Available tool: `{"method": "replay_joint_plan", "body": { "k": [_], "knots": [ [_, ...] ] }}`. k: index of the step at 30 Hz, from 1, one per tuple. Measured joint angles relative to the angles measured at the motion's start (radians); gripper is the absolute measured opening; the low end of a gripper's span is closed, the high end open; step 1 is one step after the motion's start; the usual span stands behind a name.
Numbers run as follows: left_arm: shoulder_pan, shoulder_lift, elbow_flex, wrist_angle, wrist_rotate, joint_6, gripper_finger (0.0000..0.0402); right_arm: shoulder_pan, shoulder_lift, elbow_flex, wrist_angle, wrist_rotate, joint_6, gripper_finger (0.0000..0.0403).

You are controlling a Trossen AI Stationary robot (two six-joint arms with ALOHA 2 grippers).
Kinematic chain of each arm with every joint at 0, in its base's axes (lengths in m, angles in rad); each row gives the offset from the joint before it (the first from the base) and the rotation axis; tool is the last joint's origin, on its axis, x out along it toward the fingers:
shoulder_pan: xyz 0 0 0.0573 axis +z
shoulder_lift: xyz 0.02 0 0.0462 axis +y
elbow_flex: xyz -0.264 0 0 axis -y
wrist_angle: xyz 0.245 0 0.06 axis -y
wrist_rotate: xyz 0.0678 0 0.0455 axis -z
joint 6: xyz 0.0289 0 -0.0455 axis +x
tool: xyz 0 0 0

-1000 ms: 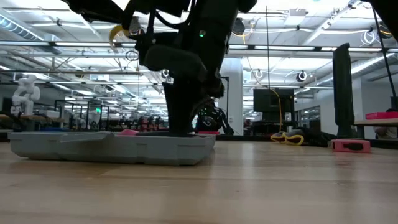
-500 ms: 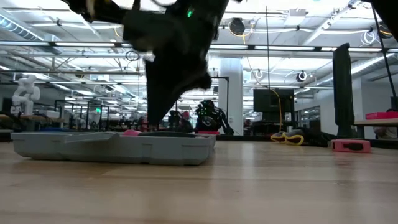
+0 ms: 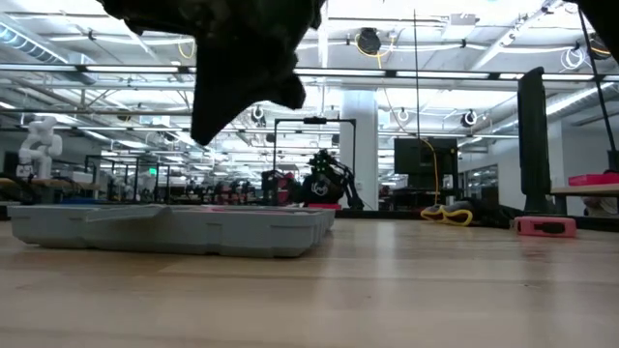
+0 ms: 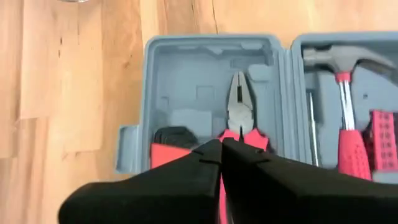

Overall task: Prefit tool cases
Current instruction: Put the pink plier into the gray prefit tool case, then put the pink tape measure into the gray prefit tool case

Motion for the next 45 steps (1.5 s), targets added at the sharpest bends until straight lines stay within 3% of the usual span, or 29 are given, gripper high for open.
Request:
{"method": "replay_joint_plan", "body": {
  "k": [11,16,21,24,27,30,33,36,40,45],
  "knots": [
    [0.000,0.000,0.000,0.000,0.001,0.000,0.0111,-0.026,0.114,0.000,0.049,0.011,-0.020,0.0000],
    [0.000,0.000,0.000,0.000,0.001,0.000,0.0111,-0.010,0.041,-0.008,-0.003,0.172,-0.106,0.0000],
    [0.000,0.000,0.000,0.013,-0.025,0.000,0.0111,-0.014,-0.092,-0.022,-0.279,0.381,-0.061,0.0000],
    [0.000,0.008,0.000,0.017,-0.028,-0.001,0.0111,-0.015,-0.159,-0.111,-0.526,0.479,0.100,0.0000],
    [0.000,0.030,0.000,0.017,-0.028,-0.009,0.0111,-0.007,-0.308,-0.274,-0.733,0.520,0.345,0.0000],
    [0.000,0.064,0.000,0.018,-0.029,-0.009,0.0111,0.020,-0.479,-0.499,-0.817,0.489,0.615,0.0000],
    [0.004,0.097,0.000,0.035,-0.030,0.006,0.0111,0.035,-0.677,-0.705,-0.736,0.351,0.795,0.0000],
    [0.012,0.127,0.000,0.084,-0.033,0.044,0.0111,0.032,-0.829,-0.880,-0.523,0.213,0.831,0.0009],
    [0.028,0.151,0.000,0.135,-0.034,0.085,0.0111,0.029,-0.937,-1.056,-0.276,0.150,0.778,0.0039],
    [0.080,0.190,0.000,0.237,-0.005,0.091,0.0111,0.005,-0.943,-1.154,-0.282,0.098,0.783,0.0077]
  ]
}}
